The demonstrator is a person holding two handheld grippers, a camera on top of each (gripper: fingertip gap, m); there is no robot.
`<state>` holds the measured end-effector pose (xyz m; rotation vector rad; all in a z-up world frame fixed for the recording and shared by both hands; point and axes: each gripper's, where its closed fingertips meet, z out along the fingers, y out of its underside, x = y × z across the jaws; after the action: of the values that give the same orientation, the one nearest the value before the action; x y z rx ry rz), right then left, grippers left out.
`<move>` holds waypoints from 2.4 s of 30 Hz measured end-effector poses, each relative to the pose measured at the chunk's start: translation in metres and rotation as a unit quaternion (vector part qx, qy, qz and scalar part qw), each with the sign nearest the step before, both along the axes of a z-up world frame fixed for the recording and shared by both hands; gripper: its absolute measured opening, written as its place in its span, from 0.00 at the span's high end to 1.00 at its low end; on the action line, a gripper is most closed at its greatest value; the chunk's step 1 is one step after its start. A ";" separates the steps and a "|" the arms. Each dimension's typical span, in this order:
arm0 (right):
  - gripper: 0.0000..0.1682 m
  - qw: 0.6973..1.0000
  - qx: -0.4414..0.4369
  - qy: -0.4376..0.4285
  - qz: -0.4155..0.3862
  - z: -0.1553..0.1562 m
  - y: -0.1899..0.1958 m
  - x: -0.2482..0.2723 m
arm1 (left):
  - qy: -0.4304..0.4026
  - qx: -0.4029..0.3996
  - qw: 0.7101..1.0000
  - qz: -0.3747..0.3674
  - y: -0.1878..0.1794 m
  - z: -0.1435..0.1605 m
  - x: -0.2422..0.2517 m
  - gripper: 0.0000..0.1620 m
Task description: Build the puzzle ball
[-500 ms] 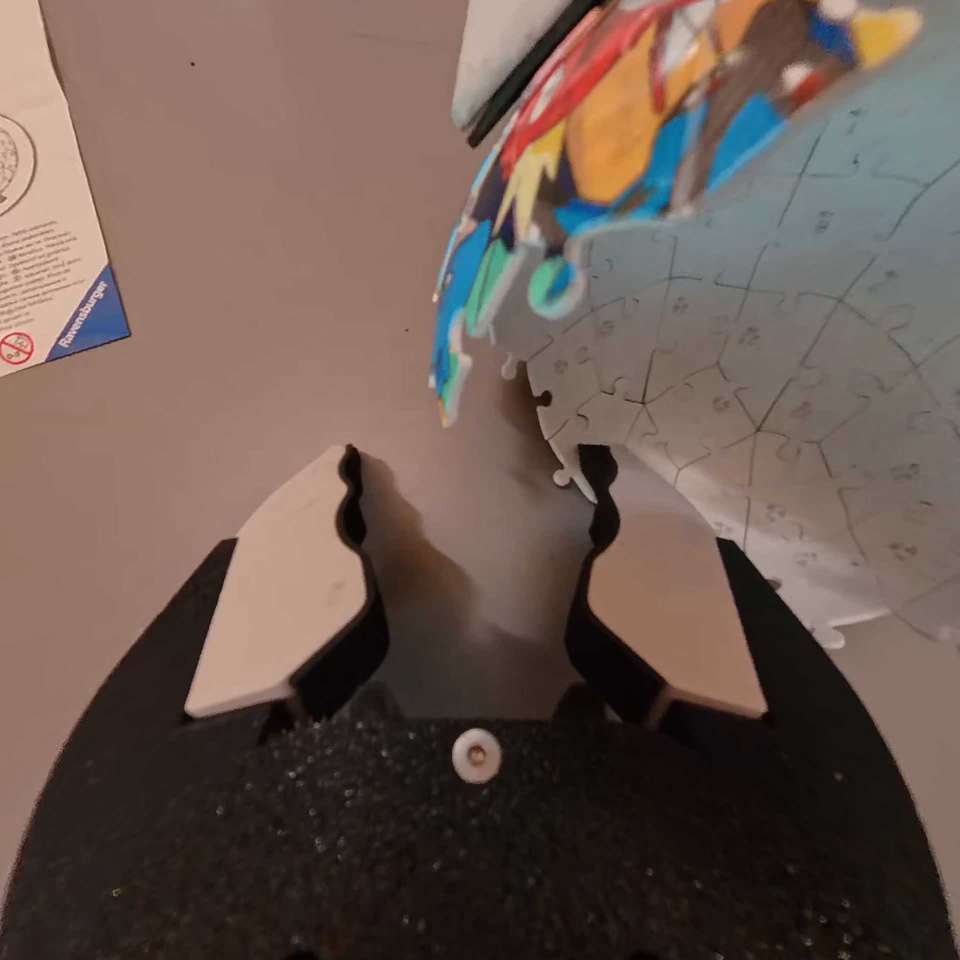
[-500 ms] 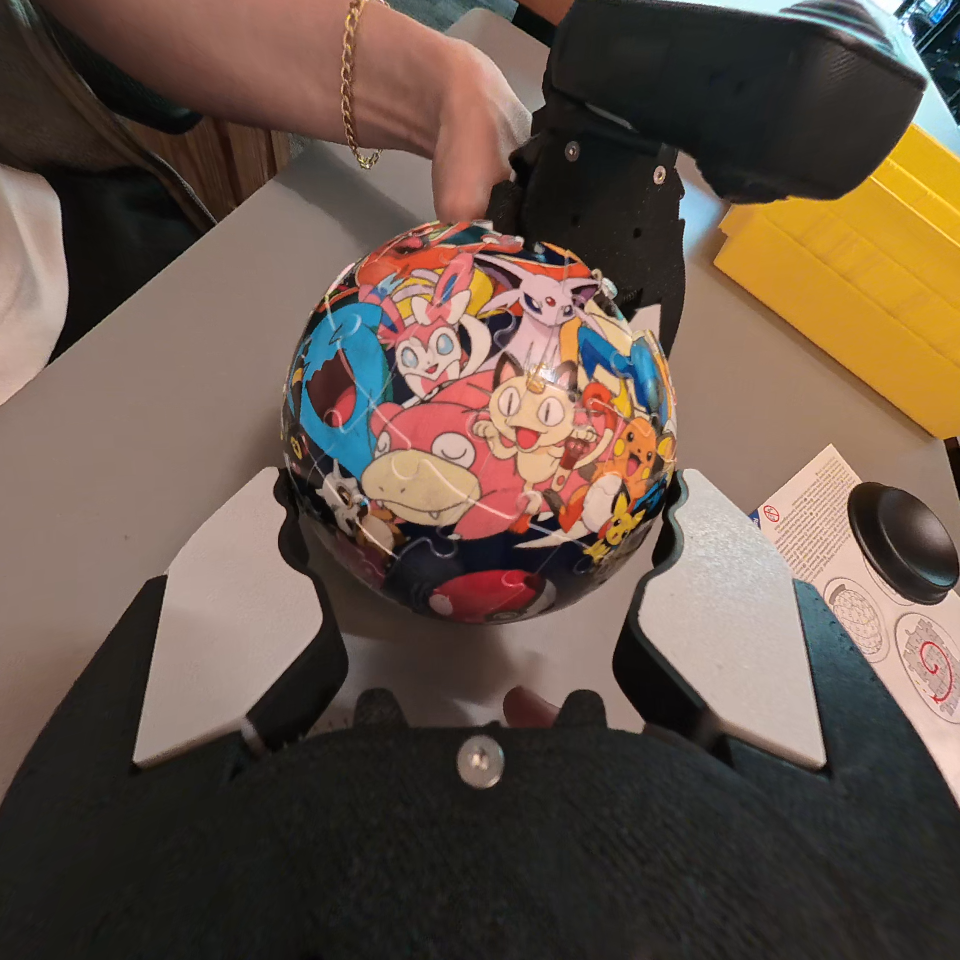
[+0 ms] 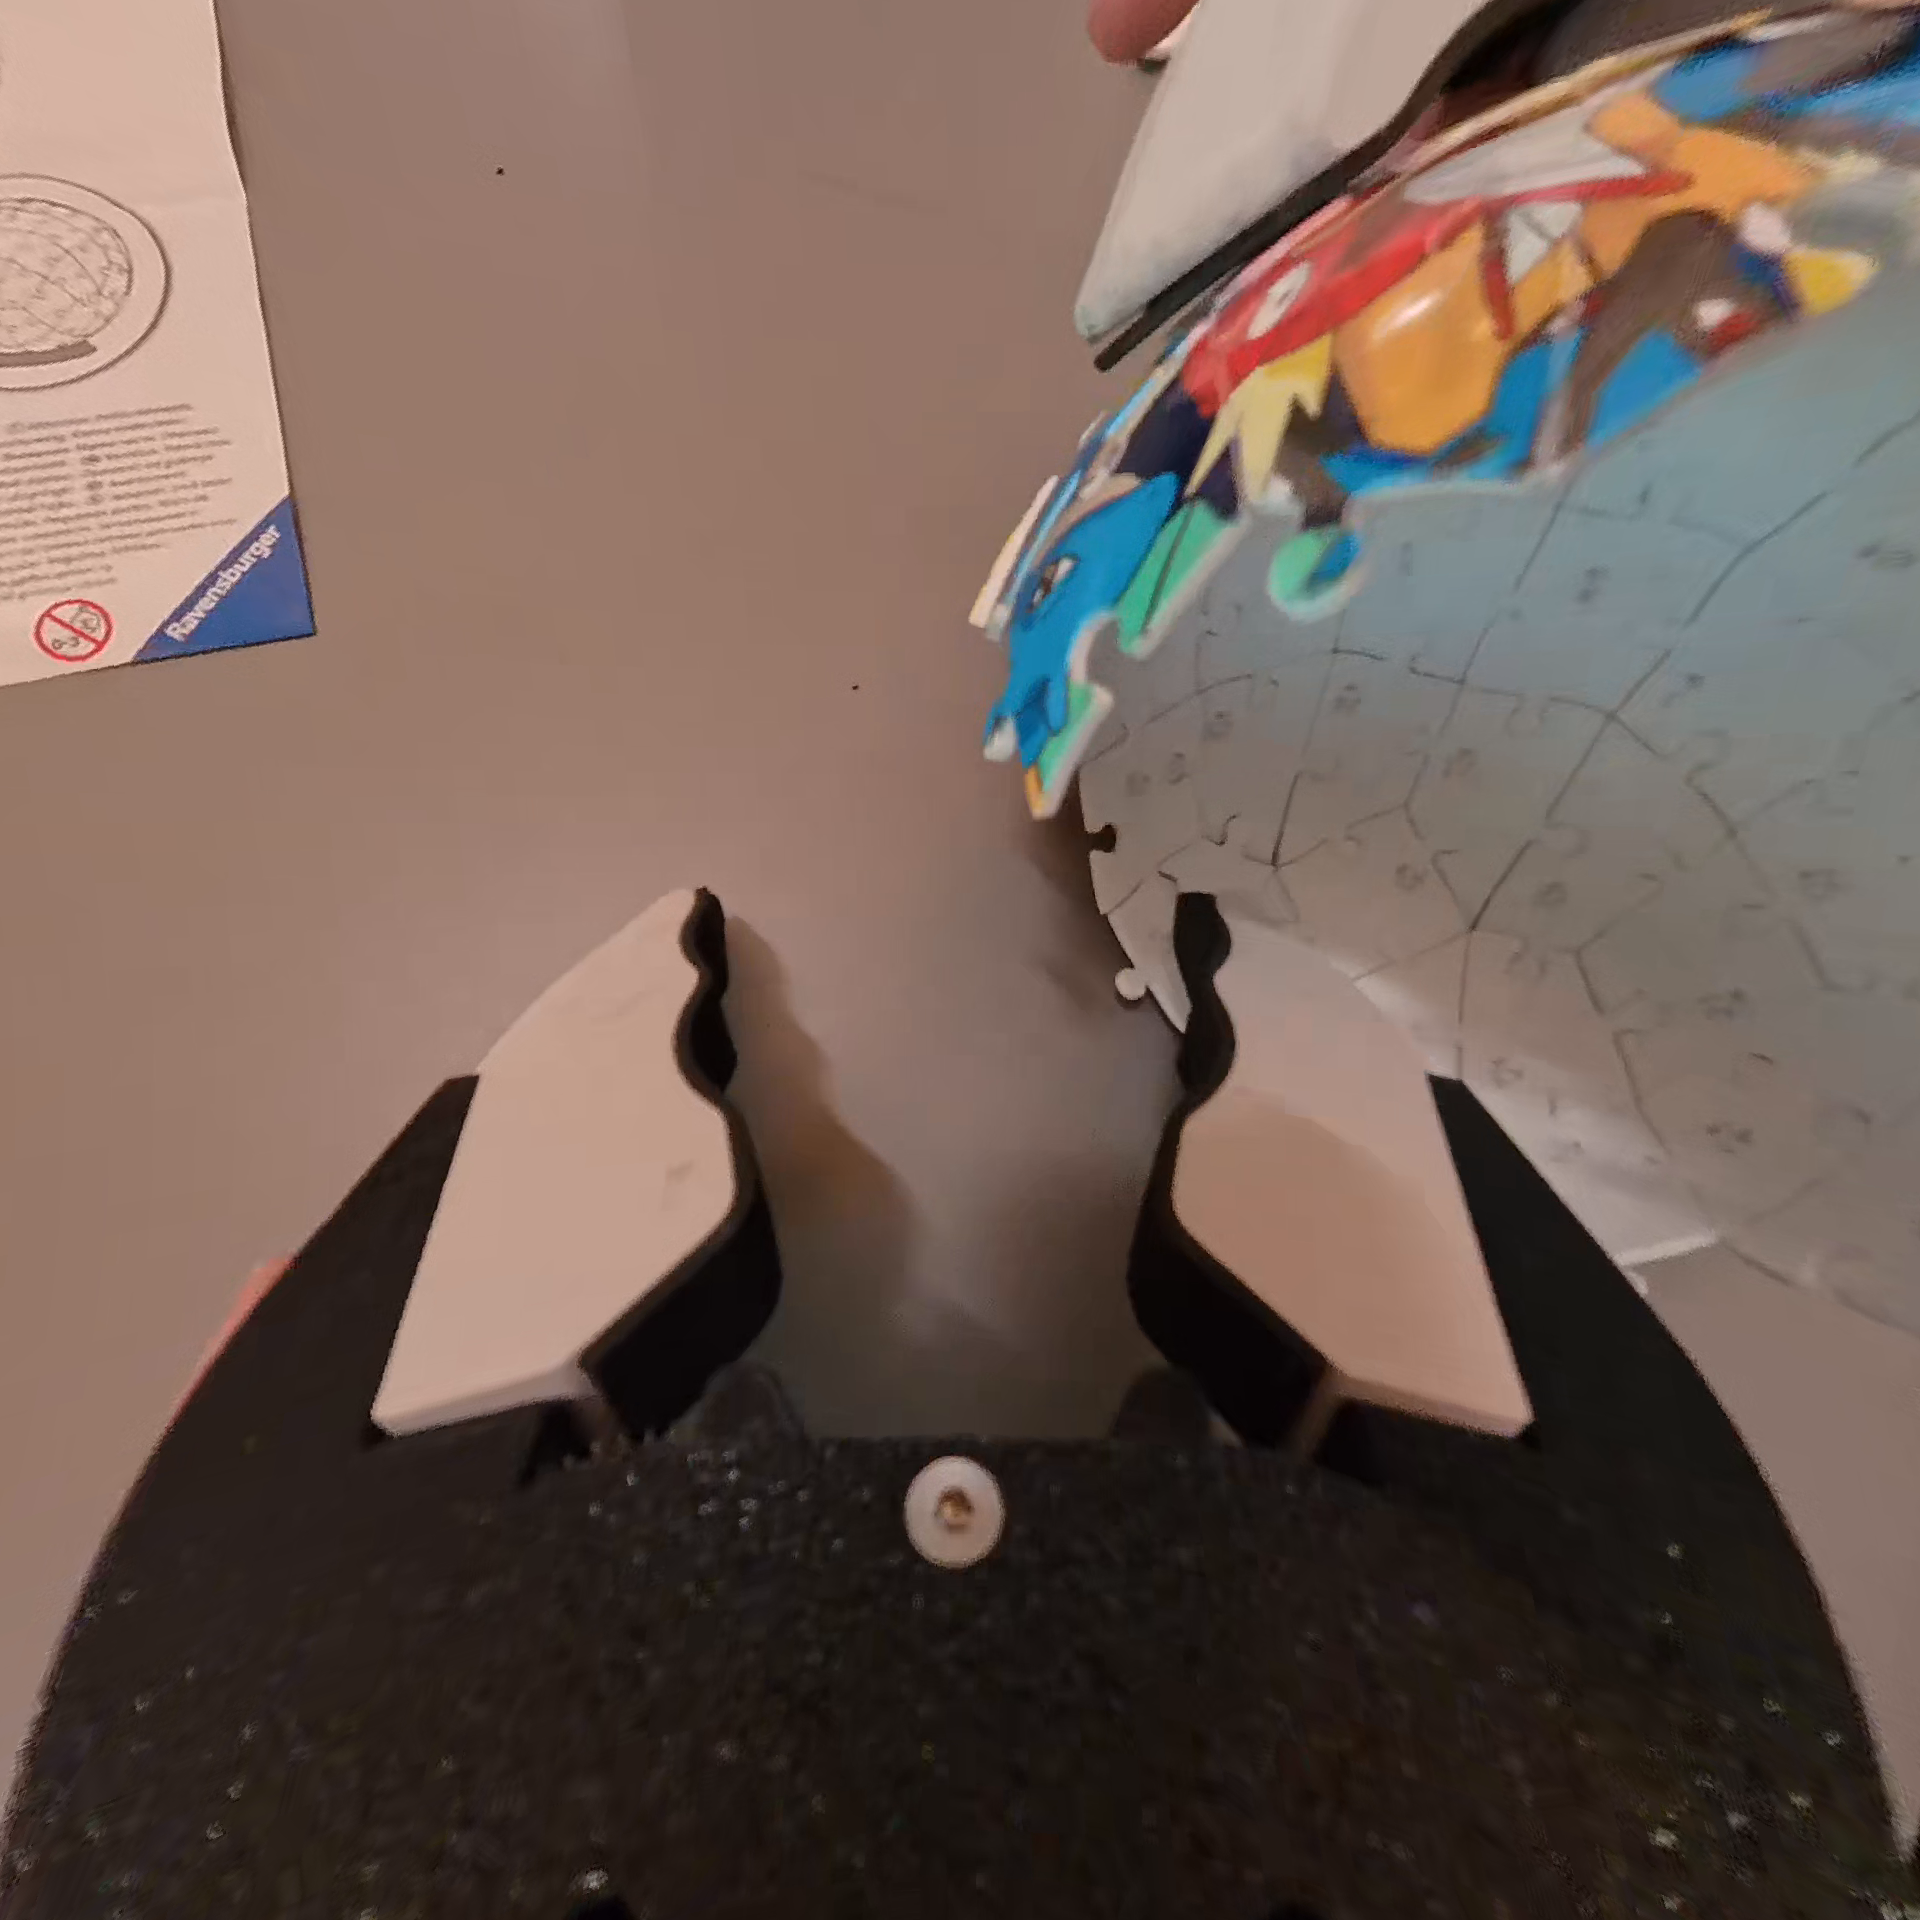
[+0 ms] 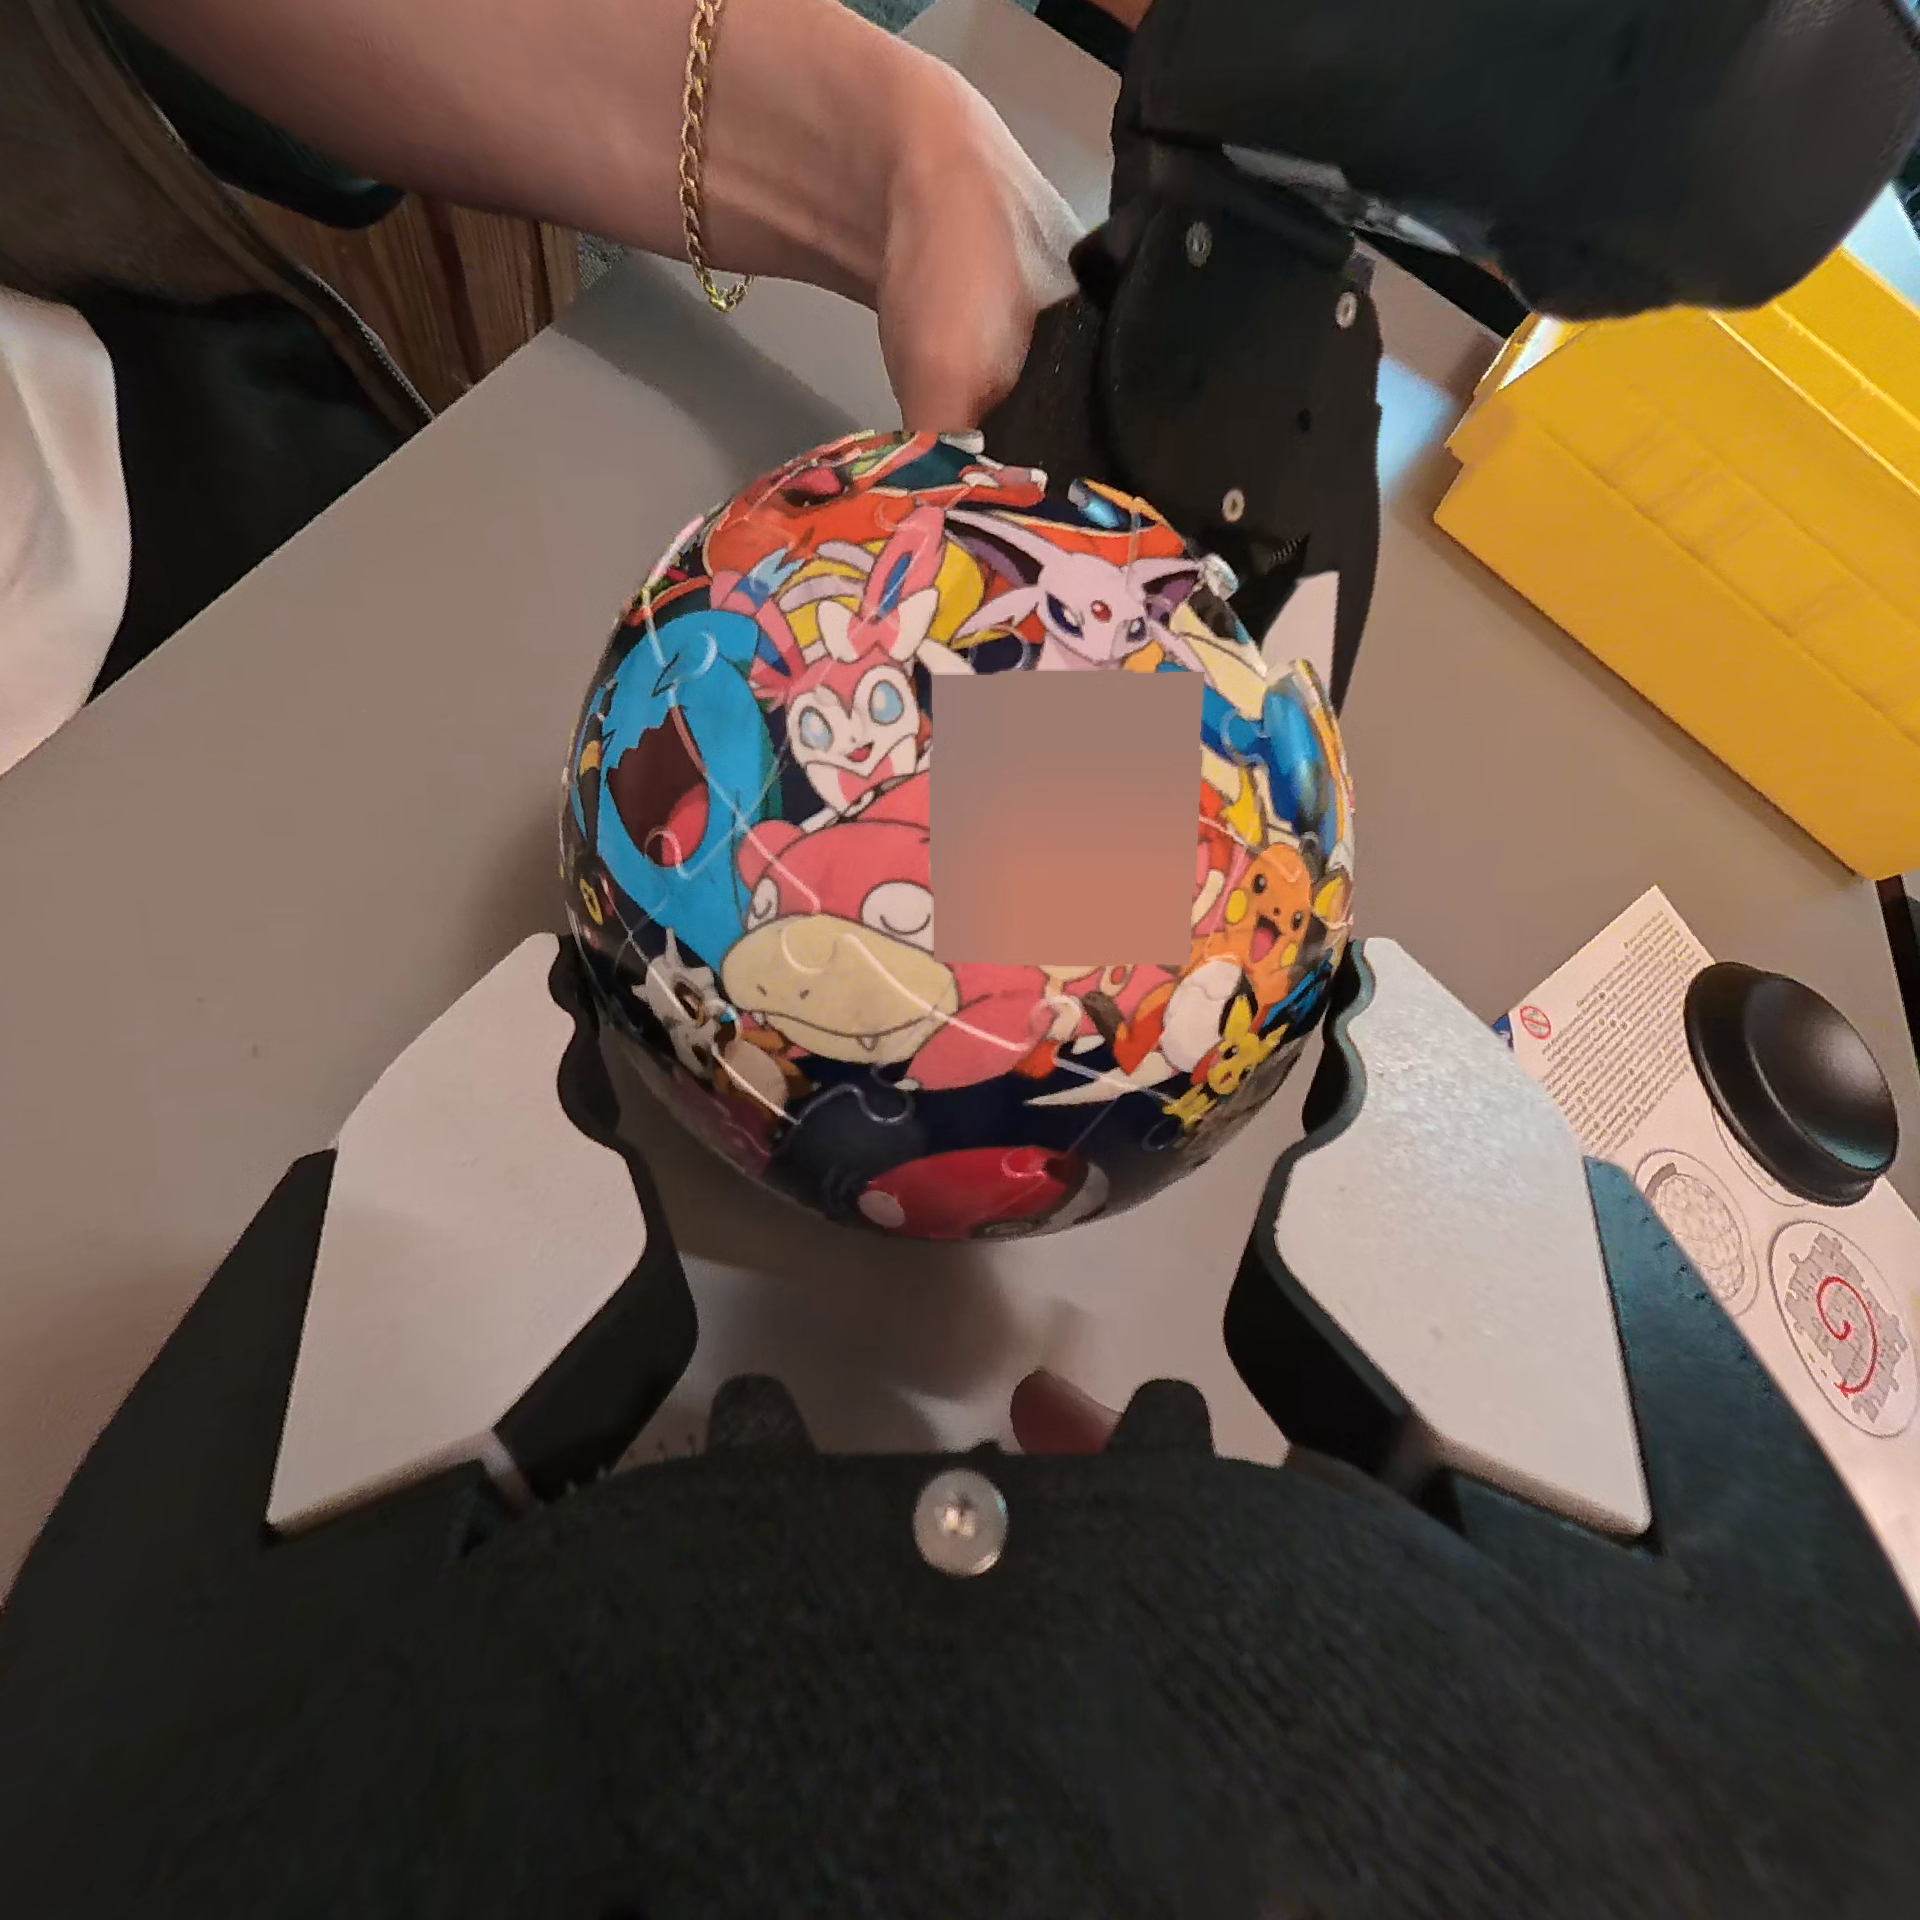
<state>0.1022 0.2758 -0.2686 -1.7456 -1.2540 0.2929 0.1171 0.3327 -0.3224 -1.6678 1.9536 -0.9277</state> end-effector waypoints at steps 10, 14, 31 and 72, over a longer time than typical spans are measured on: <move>0.22 1.000 -0.001 0.008 -0.003 0.000 0.001 0.001 | 0.031 0.051 0.998 -0.007 -0.002 -0.009 0.007 0.53; 0.22 1.000 0.000 0.004 -0.003 -0.001 0.001 0.002 | 0.023 0.039 0.999 0.005 0.002 -0.009 0.007 0.48; 0.22 1.000 -0.006 0.011 -0.007 -0.001 0.001 0.004 | 0.020 0.043 0.998 -0.043 -0.020 -0.008 0.011 0.57; 0.24 1.000 -0.006 0.008 -0.021 -0.004 0.004 0.007 | 0.032 0.045 0.998 0.003 0.005 -0.010 0.007 0.45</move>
<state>0.1087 0.2796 -0.2730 -1.7739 -1.2055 0.2888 0.1236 0.3373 -0.3326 -1.6708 1.9993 -0.7796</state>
